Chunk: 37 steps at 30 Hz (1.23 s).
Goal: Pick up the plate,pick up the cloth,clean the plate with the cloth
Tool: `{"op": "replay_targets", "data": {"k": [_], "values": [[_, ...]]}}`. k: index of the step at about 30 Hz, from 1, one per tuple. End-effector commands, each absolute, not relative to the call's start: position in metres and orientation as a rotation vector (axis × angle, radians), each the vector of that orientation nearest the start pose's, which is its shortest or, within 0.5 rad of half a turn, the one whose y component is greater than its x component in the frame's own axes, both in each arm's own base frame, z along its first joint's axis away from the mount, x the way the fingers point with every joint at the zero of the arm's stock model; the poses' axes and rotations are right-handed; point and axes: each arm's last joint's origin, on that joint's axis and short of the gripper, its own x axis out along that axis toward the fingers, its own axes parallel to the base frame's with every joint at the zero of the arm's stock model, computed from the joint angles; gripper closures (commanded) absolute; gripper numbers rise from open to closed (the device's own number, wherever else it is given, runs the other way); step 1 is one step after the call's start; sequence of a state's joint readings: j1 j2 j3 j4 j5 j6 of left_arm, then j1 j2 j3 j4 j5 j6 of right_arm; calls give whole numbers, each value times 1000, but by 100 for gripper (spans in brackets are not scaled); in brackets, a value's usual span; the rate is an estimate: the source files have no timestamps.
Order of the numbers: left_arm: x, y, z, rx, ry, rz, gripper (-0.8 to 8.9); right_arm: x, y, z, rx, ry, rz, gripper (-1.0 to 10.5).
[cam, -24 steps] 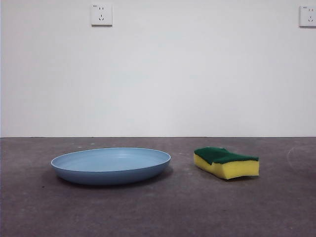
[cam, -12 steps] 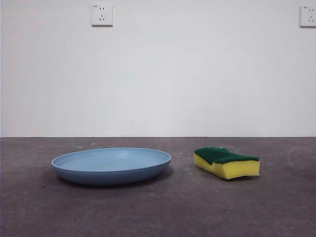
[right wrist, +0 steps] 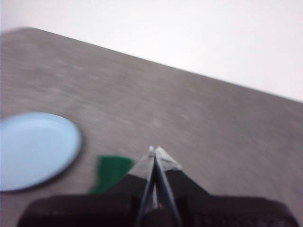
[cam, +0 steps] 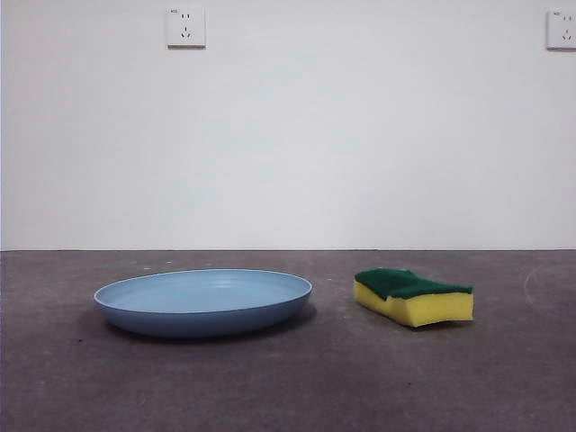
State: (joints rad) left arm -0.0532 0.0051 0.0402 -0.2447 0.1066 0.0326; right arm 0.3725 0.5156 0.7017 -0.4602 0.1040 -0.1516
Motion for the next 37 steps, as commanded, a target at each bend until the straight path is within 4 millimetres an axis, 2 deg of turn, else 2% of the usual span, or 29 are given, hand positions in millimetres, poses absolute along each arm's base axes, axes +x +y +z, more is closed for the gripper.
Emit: {"op": "replay_targets", "data": {"k": [1, 7, 12, 15, 23, 37], "values": [[93, -8, 149, 18, 223, -158, 817, 109, 26, 285, -178, 224, 188, 962], [93, -8, 149, 18, 223, -158, 817, 107, 10, 228, -139, 25, 159, 963], [93, -8, 149, 18, 223, -158, 817, 103, 8, 184, -136, 51, 155, 963], [93, -8, 149, 18, 223, -158, 817, 101, 8, 168, -117, 65, 156, 963], [93, -8, 149, 18, 223, -158, 817, 97, 7, 146, -94, 197, 158, 962], [93, -8, 149, 18, 223, -158, 817, 97, 7, 146, -80, 200, 154, 963]]}}
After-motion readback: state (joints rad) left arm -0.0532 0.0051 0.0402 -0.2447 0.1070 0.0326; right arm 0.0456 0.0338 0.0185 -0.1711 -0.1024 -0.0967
